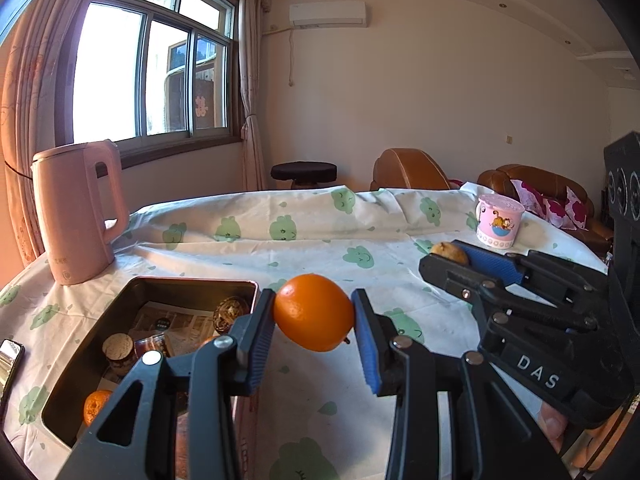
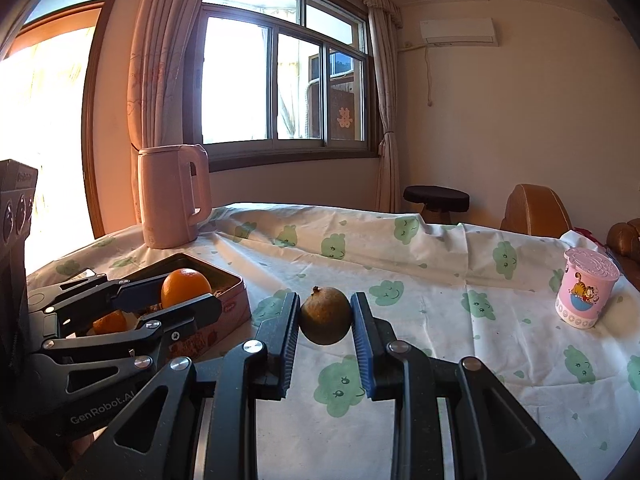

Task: Organize fruits
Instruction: 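Lift the orange in the left tool while the right tool holds the brown fruit up, then carry the orange in the left tool while the right tool carries the brown fruit over the tin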

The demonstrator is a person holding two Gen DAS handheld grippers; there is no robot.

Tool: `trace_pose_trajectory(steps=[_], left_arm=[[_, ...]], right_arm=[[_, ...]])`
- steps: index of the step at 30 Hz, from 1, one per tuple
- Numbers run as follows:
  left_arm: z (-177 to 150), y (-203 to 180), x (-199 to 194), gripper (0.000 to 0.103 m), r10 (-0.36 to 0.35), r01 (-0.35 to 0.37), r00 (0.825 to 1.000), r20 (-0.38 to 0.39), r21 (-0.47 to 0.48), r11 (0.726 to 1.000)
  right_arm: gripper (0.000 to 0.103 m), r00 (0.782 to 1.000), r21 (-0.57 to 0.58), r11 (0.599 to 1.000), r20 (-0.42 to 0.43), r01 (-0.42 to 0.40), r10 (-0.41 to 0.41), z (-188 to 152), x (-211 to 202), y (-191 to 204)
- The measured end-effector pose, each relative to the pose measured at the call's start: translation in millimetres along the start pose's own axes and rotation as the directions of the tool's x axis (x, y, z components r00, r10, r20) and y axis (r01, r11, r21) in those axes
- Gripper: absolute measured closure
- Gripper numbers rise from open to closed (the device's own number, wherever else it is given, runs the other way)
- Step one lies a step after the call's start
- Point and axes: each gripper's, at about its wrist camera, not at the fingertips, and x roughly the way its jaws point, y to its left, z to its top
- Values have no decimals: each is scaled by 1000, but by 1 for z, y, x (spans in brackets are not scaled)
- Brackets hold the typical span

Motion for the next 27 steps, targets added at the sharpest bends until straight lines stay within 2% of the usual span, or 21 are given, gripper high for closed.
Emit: trace_pose_trajectory(steps=[12, 27], left_arm=[[0, 35, -26, 63, 56, -55, 998, 32, -33, 998], [-3, 64, -38, 63, 116, -114, 993, 23, -54, 992]], right_arm=[[75, 998, -53, 997, 9, -55, 56, 14, 3, 36], [75, 993, -94, 989, 18, -118, 120, 33, 10, 70]])
